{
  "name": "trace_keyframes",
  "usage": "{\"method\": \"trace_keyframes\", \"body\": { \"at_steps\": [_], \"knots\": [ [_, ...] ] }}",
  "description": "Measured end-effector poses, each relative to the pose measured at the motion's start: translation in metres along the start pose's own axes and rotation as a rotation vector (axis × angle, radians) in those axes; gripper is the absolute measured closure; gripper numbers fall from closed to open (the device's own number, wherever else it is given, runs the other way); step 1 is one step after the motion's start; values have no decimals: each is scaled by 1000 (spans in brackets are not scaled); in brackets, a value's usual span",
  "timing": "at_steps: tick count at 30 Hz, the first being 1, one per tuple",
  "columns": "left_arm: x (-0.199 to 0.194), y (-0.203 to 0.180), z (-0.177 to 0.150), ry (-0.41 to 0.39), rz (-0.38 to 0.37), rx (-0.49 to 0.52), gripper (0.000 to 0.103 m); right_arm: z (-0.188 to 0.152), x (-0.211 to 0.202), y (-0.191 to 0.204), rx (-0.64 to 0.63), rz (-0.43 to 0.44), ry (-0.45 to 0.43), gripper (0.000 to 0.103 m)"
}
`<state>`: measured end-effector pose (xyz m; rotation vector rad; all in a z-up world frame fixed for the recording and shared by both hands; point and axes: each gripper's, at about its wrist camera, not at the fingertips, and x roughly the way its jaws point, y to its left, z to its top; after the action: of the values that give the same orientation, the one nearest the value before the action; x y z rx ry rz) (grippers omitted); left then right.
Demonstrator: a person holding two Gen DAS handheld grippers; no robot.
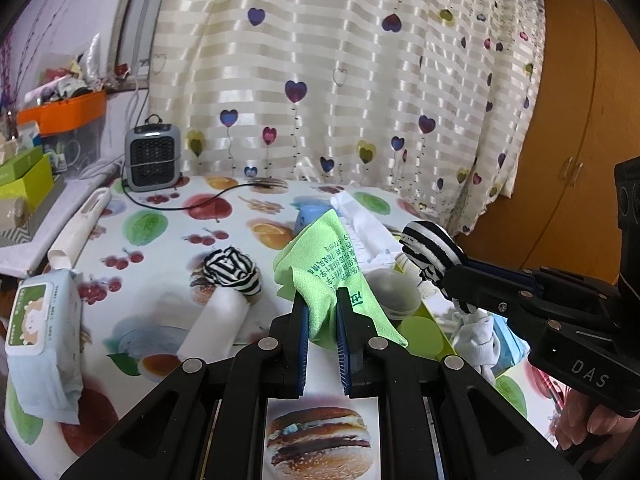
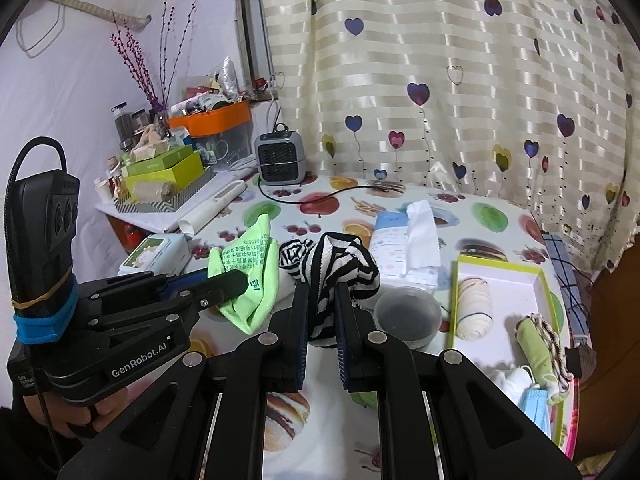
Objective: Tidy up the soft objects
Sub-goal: 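Carry the green cloth and striped sock with both tools over the white box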
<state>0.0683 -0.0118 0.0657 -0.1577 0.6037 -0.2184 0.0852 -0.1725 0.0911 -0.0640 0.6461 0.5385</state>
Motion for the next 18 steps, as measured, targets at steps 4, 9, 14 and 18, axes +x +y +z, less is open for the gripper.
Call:
{"method": "trace_keyframes", "body": {
  "at_steps": [4,9,14,18],
  "knots": [
    [2,-6,1,6,-7,9,91,-2,-4,-4,11,-5,-7,90],
    [4,-12,2,10,-23,16,91,-3,-9,-12,26,-15,-15,90],
    [7,-18,3,18,-46,18,91,-6,-13,-19,38,-26,-20,90],
    [11,-29,5,26,-63,35,91,-9,-16,-26,52,-35,-23,90]
  ]
}}
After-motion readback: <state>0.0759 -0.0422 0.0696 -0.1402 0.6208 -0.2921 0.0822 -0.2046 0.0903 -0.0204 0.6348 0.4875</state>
